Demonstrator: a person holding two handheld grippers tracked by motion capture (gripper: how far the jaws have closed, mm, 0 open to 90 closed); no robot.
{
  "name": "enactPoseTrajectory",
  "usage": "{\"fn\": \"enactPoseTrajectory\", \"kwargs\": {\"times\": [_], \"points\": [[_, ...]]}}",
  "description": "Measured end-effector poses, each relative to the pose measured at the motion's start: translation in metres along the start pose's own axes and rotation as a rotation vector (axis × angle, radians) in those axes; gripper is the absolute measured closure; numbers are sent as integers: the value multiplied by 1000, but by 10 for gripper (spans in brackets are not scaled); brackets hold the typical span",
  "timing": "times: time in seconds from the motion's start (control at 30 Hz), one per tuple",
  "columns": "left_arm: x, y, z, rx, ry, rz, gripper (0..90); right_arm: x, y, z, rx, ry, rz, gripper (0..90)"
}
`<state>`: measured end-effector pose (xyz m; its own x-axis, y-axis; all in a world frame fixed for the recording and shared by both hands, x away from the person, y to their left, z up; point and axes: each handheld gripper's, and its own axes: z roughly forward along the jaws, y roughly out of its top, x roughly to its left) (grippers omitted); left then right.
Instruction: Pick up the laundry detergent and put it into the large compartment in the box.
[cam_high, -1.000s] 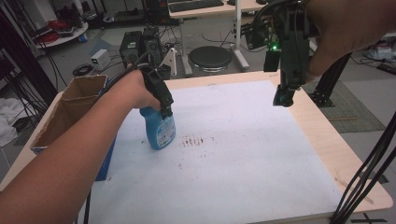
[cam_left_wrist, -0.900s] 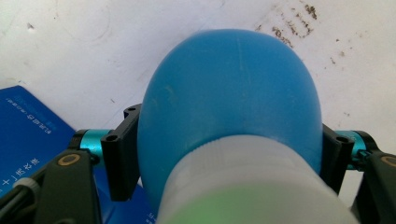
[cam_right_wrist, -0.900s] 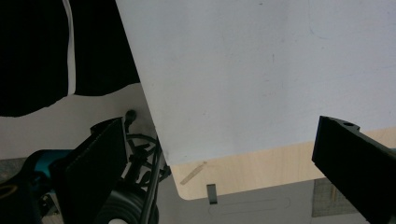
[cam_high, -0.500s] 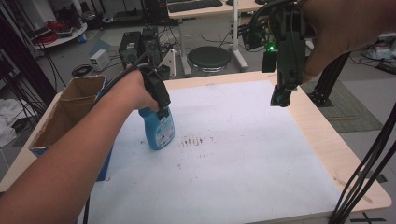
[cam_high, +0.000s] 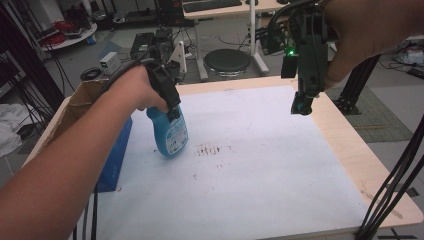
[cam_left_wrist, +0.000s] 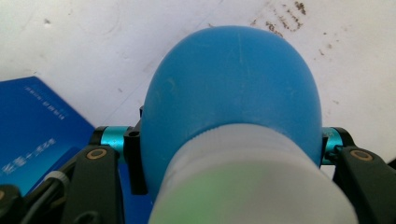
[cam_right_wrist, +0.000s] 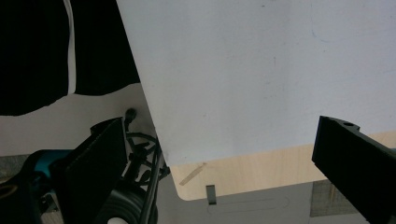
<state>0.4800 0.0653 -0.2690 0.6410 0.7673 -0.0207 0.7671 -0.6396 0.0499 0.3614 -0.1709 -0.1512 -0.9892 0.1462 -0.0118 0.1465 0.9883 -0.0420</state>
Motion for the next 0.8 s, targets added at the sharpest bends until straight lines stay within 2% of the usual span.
{"fn": "enactPoseTrajectory", "kwargs": {"times": [0.17, 0.47, 0.77, 0.8], "points": [[5, -14, -30, -13, 9, -6, 388, 0, 3, 2, 2, 2, -7, 26], [15, -36, -74, 5, 23, -30, 387, 2, 13, 2, 6, 5, -30, 26], [29, -62, -125, -7, 34, -75, 387, 3, 20, 1, 8, 7, -44, 26], [29, -62, -125, -7, 34, -75, 387, 3, 20, 1, 8, 7, -44, 26]]}}
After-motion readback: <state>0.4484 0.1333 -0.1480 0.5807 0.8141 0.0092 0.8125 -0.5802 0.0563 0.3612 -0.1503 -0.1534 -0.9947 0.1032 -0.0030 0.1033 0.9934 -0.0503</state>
